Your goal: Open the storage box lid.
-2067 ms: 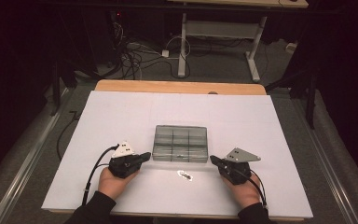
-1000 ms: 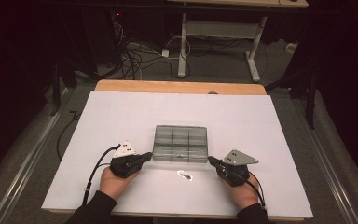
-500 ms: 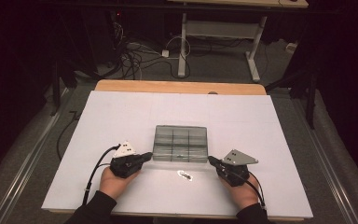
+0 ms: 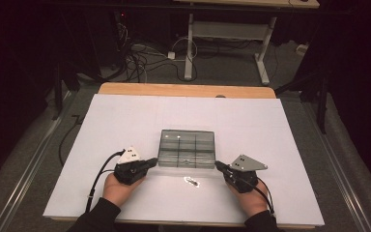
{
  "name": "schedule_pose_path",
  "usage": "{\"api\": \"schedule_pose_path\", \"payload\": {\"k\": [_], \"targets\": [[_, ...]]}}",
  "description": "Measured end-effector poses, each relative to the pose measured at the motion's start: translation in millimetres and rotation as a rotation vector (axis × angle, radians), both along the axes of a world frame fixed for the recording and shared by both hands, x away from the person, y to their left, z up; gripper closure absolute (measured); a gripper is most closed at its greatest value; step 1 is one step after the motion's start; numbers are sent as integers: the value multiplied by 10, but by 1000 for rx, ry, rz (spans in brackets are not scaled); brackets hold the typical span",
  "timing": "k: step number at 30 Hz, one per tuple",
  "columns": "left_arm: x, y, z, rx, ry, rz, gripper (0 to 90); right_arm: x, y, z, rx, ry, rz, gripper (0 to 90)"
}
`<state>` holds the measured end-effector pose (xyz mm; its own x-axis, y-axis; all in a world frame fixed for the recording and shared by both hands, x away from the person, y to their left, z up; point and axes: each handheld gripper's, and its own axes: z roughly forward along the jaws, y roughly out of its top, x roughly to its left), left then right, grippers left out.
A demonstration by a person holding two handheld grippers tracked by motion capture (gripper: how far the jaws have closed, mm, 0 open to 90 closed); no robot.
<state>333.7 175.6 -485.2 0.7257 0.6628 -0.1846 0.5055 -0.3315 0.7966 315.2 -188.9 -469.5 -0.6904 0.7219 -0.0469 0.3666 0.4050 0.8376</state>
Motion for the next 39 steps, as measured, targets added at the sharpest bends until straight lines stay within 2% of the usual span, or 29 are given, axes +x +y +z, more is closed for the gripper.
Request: {"api": "schedule_pose_path", "payload": {"k": [13, 18, 24, 39], "targets": [[4, 23, 18, -15, -10, 9, 879, 3, 1, 51, 19, -21, -5, 900], [4, 28, 58, -42, -12, 9, 879, 12, -2, 66, 29, -26, -6, 900], [5, 13, 80, -52, -13, 3, 878, 19, -6, 82, 38, -31, -8, 900], [8, -18, 111, -78, -25, 5, 879, 22, 1, 89, 37, -37, -4, 900]]}}
